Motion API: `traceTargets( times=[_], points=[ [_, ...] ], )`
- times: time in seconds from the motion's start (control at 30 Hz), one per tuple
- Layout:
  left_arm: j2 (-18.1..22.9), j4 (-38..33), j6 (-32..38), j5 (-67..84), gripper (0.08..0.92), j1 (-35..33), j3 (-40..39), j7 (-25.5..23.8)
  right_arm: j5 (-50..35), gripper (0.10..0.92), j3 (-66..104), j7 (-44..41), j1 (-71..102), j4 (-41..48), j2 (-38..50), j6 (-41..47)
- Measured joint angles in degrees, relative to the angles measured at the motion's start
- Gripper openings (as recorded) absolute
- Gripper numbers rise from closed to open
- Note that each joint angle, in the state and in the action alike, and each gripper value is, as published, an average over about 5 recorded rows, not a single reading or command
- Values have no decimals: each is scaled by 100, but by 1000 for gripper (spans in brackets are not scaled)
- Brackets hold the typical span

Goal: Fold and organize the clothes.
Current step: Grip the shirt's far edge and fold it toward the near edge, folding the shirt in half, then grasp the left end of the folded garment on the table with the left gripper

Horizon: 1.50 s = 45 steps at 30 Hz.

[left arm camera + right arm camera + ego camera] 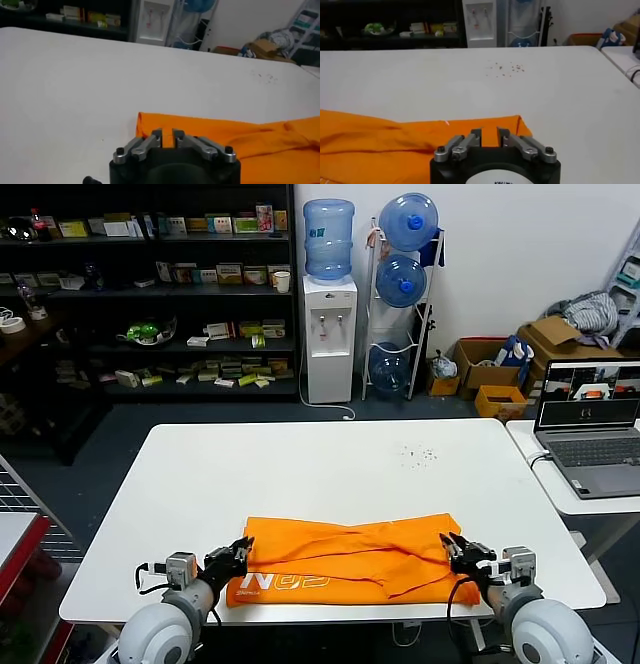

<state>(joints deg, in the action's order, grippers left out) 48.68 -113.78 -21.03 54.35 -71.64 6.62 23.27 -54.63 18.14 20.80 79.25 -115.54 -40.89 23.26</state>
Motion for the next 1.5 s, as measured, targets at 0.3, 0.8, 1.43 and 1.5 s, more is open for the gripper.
traceTargets(
  times=[0.3,0.8,1.43,1.5],
  points=[
    [167,96,-16,-187,581,-200,118,-9,112,649,250,-30,250,-37,-62,-64],
    [648,510,249,-612,793,-352,144,-188,160,823,500,-21,472,-132,-138,-84],
    [956,691,528,-861,256,-423,87,-276,130,823,515,-1,420,-53,-193,-92],
    [984,704,565,-889,196,-428,92,-288,132,823,505,0,403,-37,-208,-94]
  ],
)
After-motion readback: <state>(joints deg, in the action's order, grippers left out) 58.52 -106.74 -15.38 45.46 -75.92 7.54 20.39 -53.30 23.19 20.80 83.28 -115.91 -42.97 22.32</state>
